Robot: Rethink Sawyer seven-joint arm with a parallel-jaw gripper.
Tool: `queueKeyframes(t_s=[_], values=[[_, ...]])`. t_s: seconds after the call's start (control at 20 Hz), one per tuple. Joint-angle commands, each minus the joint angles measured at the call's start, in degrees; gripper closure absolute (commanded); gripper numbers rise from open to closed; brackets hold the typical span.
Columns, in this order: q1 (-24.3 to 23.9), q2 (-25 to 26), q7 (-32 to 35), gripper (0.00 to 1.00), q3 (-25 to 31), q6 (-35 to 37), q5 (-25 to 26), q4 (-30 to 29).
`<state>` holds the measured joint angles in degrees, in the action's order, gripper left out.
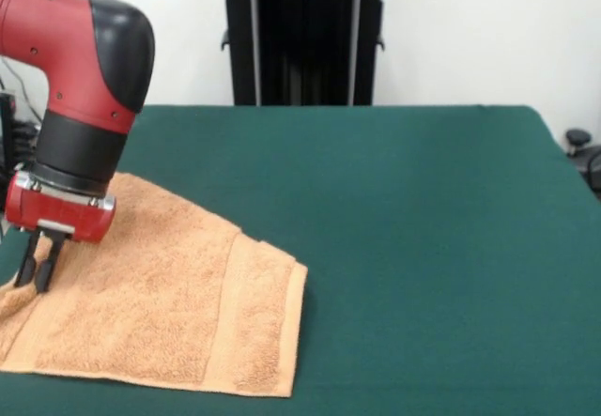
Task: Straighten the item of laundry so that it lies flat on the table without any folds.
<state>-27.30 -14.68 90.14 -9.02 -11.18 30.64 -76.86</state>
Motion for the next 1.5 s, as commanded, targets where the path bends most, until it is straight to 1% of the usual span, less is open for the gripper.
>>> queueKeyframes(t_s=[0.05, 0.1, 0.2, 0.3, 0.35, 0.4, 0.6, 0.65, 0.8, 0.95, 1.0, 1.05, 1.3, 1.5], values=[[2.13, 8.73, 8.80, 1.00, 7.63, -3.66, -1.31, 2.88], [1.05, 8.55, 9.02, 1.00, 9.24, -3.18, -0.60, 2.66], [-0.29, 8.38, 9.96, 1.00, 11.36, -2.11, -0.76, 1.94], [-0.09, 8.07, 9.84, 1.00, 11.73, -1.36, -0.87, 1.58], [-0.69, 7.70, 9.27, 1.00, 12.94, -0.03, -0.29, 1.19], [-1.30, 7.32, 8.71, 0.00, 14.16, 1.31, 0.29, 0.79], [-2.98, 4.11, 6.27, 0.00, 17.66, 9.38, -0.53, -2.08], [-2.17, 3.01, 5.39, 0.00, 17.03, 10.99, -0.80, -2.43], [2.74, 1.48, 7.57, 0.00, 10.82, 10.06, -3.46, -2.64], [6.30, 2.27, 11.02, 0.00, 5.74, 7.56, -6.83, -2.79], [6.84, 2.10, 11.12, 0.00, 5.03, 7.72, -7.38, -2.98], [6.78, 1.57, 10.92, 0.00, 5.35, 9.00, -7.79, -3.42], [6.75, -0.27, 10.92, 0.00, 7.38, 10.86, -9.78, -5.66], [9.06, -2.62, 11.96, 0.00, 6.59, 13.68, -13.09, -7.52]])
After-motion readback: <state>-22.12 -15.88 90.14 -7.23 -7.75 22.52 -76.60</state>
